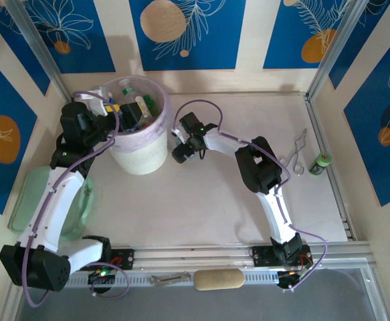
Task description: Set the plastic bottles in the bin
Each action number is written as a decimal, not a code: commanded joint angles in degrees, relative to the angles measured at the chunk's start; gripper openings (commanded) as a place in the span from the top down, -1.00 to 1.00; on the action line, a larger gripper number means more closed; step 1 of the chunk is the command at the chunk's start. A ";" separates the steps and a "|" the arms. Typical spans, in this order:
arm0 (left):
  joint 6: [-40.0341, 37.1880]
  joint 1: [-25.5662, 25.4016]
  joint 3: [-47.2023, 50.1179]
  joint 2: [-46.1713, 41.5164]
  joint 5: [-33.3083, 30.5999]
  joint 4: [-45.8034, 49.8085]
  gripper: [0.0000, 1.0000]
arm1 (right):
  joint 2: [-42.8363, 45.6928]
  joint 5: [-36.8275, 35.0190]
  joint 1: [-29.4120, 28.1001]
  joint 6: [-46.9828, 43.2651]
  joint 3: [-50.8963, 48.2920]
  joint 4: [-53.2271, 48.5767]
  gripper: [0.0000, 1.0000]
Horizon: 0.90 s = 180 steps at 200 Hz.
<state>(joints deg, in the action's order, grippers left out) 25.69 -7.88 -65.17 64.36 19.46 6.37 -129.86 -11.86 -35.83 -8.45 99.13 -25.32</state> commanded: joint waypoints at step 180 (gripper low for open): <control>5.26 -4.18 -7.62 0.78 1.28 0.84 -0.99 | 30.92 10.19 4.12 10.51 -24.55 22.02 -0.09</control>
<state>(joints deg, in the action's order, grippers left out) 29.95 -11.25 -70.94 64.69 19.51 8.91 -99.15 -3.88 -31.97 0.12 76.12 -6.07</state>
